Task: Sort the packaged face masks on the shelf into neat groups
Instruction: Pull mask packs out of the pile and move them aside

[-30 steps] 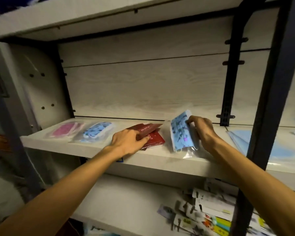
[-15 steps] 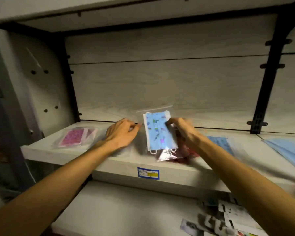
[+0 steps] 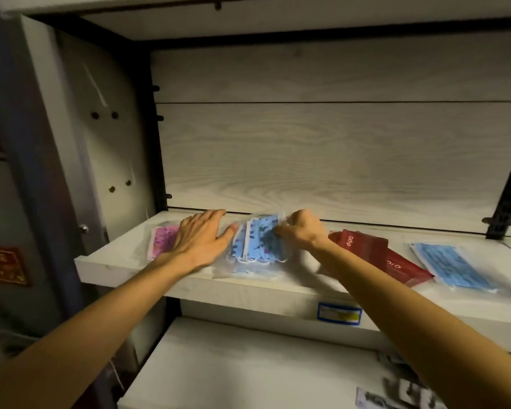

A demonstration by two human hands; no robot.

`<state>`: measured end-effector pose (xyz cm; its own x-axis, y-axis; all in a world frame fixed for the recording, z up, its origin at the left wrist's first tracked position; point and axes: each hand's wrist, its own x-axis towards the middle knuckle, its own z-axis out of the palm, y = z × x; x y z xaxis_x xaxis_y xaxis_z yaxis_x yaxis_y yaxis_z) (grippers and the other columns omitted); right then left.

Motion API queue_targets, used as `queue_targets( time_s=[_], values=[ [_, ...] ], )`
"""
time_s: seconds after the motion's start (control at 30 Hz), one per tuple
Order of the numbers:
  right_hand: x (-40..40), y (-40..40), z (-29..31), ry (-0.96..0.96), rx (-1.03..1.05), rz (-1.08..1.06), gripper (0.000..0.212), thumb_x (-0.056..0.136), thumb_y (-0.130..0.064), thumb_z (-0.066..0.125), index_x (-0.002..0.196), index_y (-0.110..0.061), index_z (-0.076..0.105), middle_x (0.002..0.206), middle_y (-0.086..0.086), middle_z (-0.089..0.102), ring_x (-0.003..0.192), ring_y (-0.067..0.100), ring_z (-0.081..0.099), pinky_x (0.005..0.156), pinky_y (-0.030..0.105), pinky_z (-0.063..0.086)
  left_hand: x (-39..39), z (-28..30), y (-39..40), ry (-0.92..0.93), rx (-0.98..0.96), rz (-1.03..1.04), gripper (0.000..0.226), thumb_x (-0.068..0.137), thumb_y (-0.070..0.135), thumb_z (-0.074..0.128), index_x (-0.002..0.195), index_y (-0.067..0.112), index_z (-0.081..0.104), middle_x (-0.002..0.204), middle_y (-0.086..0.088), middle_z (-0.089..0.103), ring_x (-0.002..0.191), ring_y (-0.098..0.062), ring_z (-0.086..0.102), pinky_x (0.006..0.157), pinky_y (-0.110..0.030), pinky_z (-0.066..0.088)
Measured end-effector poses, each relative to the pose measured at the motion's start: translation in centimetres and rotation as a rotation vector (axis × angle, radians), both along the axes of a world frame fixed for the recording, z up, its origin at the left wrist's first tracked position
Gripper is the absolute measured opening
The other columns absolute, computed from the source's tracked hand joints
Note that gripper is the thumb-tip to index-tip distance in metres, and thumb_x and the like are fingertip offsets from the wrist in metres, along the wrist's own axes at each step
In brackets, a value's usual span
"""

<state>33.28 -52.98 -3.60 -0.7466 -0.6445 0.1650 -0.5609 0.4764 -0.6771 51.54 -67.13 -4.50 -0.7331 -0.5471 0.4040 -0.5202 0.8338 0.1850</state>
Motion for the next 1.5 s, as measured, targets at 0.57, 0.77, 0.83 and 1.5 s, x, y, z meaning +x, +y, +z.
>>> queue_targets(
  time_s=[0.57, 0.77, 0.83, 1.5],
  values=[
    [-0.2, 24.0, -1.4, 0.561, 0.125, 0.06, 0.075, 0.096, -0.044, 0.059, 0.155, -0.009, 0.03, 0.154, 0.014, 0.041, 0.145, 0.033, 0.029, 0.117, 0.044, 0.029, -3.1, 1.1, 17.4, -0.015, -0.067, -0.137, 0.092, 0.091, 0.064, 0.057, 0.16, 0.016, 0.021, 0.16, -0.012, 0.038, 0.143, -0.031, 0.041, 0.113, -0.041, 0.033],
    [-1.9, 41.8, -3.3, 0.537, 0.079, 0.084, 0.061, 0.095, -0.033, 0.062, 0.15, -0.02, 0.039, 0.148, 0.005, 0.049, 0.131, 0.024, 0.049, 0.105, 0.042, 0.046, -6.4, 0.7, 31.5, 0.005, -0.127, -0.263, 0.087, 0.089, 0.065, 0.056, 0.156, 0.02, 0.026, 0.152, -0.011, 0.049, 0.131, -0.034, 0.053, 0.1, -0.042, 0.047],
    [-2.0, 47.5, -4.3, 0.506, 0.058, 0.059, 0.053, 0.095, -0.032, 0.061, 0.145, -0.024, 0.044, 0.137, 0.0, 0.059, 0.117, 0.018, 0.059, 0.096, 0.034, 0.052, -7.7, 0.6, 36.5, 0.007, -0.147, -0.329, 0.074, 0.088, 0.065, 0.055, 0.147, 0.024, 0.038, 0.136, -0.005, 0.061, 0.117, -0.032, 0.062, 0.089, -0.04, 0.052],
    [-17.5, 74.1, -4.8, 0.573, 0.094, -0.434, 0.05, 0.094, -0.027, 0.064, 0.141, -0.016, 0.051, 0.141, 0.004, 0.057, 0.129, 0.024, 0.051, 0.099, 0.038, 0.048, -31.2, 2.2, 62.6, -0.054, -0.348, -0.712, 0.046, 0.091, 0.053, 0.052, 0.126, 0.023, 0.059, 0.13, 0.0, 0.059, 0.11, -0.024, 0.059, 0.078, -0.035, 0.041]
  ],
)
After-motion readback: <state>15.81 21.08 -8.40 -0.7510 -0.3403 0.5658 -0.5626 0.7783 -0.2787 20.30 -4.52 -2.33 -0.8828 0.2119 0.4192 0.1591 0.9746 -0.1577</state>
